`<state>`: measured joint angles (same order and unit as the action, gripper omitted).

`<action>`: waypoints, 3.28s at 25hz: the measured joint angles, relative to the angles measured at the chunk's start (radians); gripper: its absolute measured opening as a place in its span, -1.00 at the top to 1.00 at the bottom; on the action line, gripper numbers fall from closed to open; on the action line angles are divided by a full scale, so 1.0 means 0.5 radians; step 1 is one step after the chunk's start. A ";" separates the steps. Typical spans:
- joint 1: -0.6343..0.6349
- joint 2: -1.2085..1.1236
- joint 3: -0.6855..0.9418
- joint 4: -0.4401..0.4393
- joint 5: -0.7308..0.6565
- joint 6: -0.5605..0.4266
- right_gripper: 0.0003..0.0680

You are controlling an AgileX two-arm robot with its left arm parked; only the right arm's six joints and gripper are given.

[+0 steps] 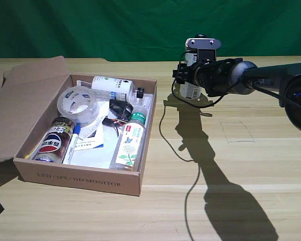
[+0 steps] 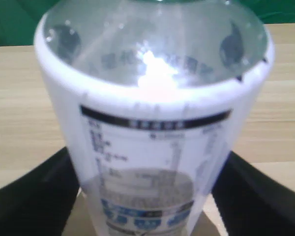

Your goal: Place the white bottle into the box.

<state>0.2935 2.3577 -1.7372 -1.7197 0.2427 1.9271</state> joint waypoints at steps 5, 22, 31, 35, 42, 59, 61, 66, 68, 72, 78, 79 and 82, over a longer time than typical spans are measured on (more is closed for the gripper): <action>0.000 0.072 -0.071 -0.011 0.078 0.093 -0.80; 0.102 -0.062 0.039 0.001 0.087 -0.113 -0.55; 0.265 -0.495 0.434 0.002 0.133 -0.139 -0.55; 0.423 -0.707 0.600 0.002 0.134 -0.139 -0.55; 0.920 -0.838 0.675 -0.001 -0.077 -0.145 -0.55; 0.999 -0.468 0.421 -0.051 -0.760 -0.025 -0.90; 0.999 -0.472 0.421 -0.051 -0.762 -0.018 -0.99; 0.999 -0.619 0.421 -0.055 -0.811 -0.010 -1.00; 0.999 -0.727 0.421 -0.055 -0.794 -0.010 -1.00; 0.942 -1.028 0.421 -0.053 -0.633 -0.106 -0.92; 0.755 -1.399 0.506 -0.049 -0.462 -0.214 -0.43; 0.695 -1.474 0.566 -0.045 -0.422 -0.214 -0.27; 0.541 -1.648 0.755 -0.038 -0.323 -0.238 0.26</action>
<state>0.5640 1.5338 -1.3598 -1.7390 0.0812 1.8080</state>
